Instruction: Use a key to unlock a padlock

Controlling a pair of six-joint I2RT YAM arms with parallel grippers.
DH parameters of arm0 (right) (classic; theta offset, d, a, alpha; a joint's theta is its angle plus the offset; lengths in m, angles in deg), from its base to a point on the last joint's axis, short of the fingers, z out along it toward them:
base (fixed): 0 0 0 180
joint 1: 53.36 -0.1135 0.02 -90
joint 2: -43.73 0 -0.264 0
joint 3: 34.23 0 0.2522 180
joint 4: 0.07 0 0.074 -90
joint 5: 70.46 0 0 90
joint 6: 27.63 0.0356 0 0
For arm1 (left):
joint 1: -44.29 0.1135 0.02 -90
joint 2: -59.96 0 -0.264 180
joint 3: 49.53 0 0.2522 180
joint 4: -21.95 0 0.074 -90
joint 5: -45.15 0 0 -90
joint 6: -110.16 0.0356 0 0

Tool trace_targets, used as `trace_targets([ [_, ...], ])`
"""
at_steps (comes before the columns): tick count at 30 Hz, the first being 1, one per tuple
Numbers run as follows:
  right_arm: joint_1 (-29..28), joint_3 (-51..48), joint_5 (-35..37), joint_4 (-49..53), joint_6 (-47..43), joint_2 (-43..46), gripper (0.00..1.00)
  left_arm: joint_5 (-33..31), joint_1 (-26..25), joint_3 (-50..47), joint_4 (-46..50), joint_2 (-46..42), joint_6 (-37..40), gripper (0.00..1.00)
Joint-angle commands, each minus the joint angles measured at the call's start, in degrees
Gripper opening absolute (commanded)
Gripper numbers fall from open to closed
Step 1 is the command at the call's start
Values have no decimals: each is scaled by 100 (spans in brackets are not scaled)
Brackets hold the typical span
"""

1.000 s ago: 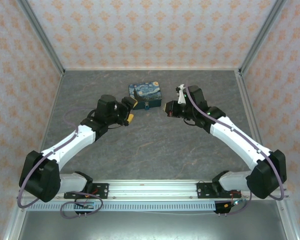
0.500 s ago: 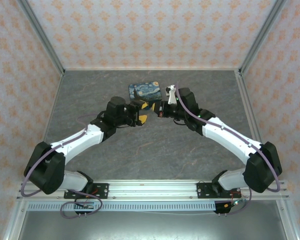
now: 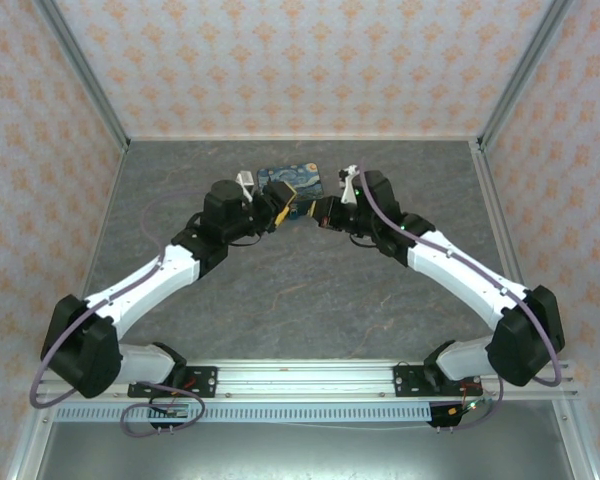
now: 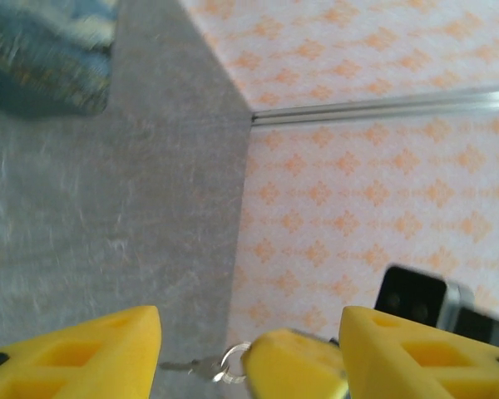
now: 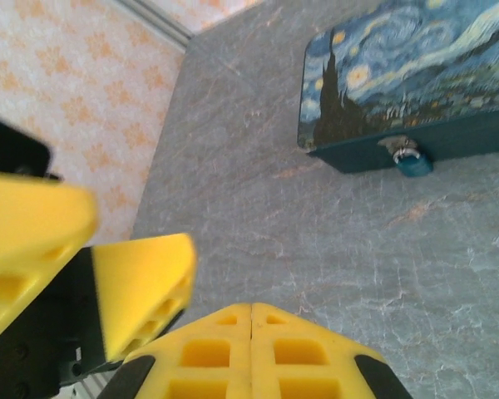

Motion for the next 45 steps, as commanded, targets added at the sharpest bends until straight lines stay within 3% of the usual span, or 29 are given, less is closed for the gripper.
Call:
trace_targets([
  [1,271,345,-231,227,496,221,0,-302,-28,-34,-282,-532,1921,63],
  [4,473,608,-595,430,663,231,0,-155,-25,-286,-759,-848,2995,68],
  [7,526,1057,-806,940,482,219,0,360,-38,-420,-1052,-987,4157,82],
  [12,526,1618,-1281,1480,304,220,0,1100,-230,-436,-1017,-973,6203,84],
  [15,526,1811,-1642,1607,357,226,0,1231,-333,-513,-1036,-1000,7004,87],
  [25,508,1953,-2181,1704,498,388,0,1512,-370,-342,-922,-940,7744,86],
  [38,218,1781,-2289,1357,620,405,0,1671,-411,-236,-1073,-841,7890,71],
  [45,184,1644,-2233,1298,671,471,0,1506,-413,-158,-995,-836,7865,54],
])
